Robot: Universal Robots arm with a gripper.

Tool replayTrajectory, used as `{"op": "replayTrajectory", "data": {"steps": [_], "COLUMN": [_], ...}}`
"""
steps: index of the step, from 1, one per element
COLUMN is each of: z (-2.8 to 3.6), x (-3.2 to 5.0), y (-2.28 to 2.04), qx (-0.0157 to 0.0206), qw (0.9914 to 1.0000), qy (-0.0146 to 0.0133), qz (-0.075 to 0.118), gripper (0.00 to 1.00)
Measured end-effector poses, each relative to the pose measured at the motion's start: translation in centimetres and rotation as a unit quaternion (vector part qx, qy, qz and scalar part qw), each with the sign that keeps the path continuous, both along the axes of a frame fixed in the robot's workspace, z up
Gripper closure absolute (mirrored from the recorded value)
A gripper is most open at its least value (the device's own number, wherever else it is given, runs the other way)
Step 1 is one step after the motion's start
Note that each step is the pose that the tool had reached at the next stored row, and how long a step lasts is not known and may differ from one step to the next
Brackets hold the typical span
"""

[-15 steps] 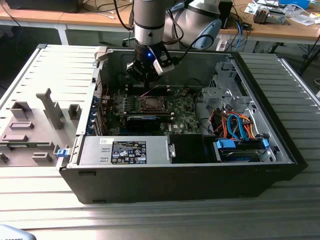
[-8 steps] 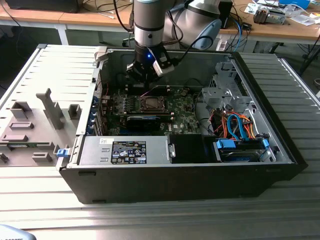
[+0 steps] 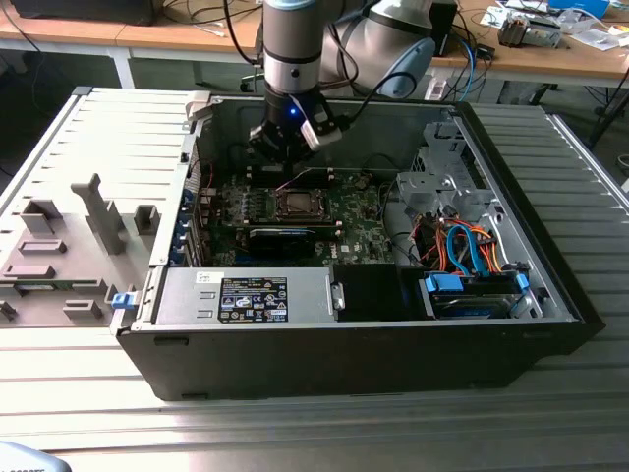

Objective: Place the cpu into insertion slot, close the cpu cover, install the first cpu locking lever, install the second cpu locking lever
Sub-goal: 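Install the first cpu locking lever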

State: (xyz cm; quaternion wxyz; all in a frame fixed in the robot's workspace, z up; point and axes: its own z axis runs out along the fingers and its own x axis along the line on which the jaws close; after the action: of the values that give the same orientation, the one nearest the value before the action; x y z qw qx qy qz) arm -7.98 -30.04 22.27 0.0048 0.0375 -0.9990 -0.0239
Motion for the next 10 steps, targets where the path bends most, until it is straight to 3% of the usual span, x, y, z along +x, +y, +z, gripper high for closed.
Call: {"op": "replayTrajectory", "data": {"steps": [6, 10], "z": [-0.81, -1.34], "x": [0.20, 0.77], "y": [0.01, 0.02], "qx": [-0.0023, -0.0028], "qw": [0.99992, 0.99984], "qy": [0.0001, 0.0000], "qz": [0.012, 0.017], "gripper": [0.89, 0.89]}}
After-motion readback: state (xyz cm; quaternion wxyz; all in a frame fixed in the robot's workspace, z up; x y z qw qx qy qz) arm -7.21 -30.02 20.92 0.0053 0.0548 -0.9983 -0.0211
